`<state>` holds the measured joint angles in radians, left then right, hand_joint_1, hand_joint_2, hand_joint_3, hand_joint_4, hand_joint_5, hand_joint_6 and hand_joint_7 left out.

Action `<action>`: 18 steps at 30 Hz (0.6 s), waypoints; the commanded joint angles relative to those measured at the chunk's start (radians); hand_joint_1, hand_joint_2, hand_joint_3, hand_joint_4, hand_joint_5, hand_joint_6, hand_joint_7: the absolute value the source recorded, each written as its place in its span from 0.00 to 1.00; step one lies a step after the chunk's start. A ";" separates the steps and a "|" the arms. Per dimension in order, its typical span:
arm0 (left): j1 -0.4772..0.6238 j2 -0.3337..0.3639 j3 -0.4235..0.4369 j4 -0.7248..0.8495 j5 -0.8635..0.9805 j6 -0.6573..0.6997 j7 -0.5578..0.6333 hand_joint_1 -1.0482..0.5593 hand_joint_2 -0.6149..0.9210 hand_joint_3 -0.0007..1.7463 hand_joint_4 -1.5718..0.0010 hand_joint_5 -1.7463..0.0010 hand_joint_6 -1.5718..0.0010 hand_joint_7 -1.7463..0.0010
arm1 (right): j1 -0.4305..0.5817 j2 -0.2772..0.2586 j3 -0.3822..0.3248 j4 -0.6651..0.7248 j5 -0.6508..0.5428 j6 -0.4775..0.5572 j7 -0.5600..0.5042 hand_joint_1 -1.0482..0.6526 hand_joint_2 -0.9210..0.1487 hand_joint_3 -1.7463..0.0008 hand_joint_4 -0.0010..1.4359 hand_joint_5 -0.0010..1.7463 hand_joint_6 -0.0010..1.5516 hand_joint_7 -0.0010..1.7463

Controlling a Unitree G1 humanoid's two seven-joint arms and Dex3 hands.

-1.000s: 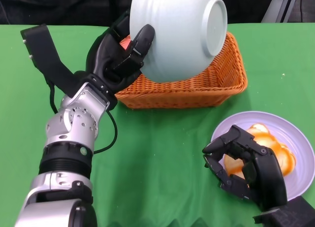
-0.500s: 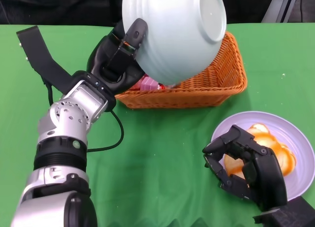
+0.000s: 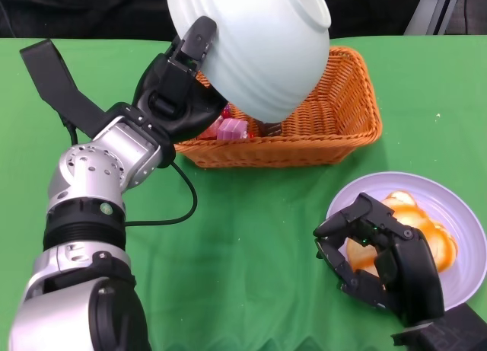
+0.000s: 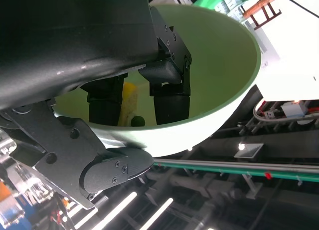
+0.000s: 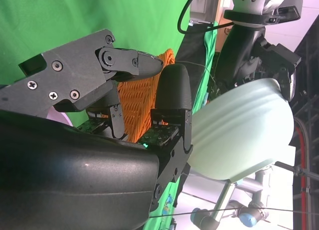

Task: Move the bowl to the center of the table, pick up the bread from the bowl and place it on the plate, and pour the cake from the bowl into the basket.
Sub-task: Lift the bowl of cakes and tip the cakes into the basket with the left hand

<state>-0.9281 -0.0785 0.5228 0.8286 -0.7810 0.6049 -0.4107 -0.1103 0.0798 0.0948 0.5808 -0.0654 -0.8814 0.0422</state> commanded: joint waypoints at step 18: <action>0.041 0.015 -0.132 -0.125 0.113 -0.216 -0.096 0.59 0.80 0.63 0.57 0.03 0.50 0.15 | 0.002 -0.002 -0.007 0.007 0.006 -0.011 -0.002 0.53 0.21 0.65 0.48 0.85 0.39 0.75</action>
<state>-0.8876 -0.0766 0.4002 0.7340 -0.6802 0.4275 -0.4768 -0.1104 0.0792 0.0941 0.5819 -0.0657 -0.8815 0.0421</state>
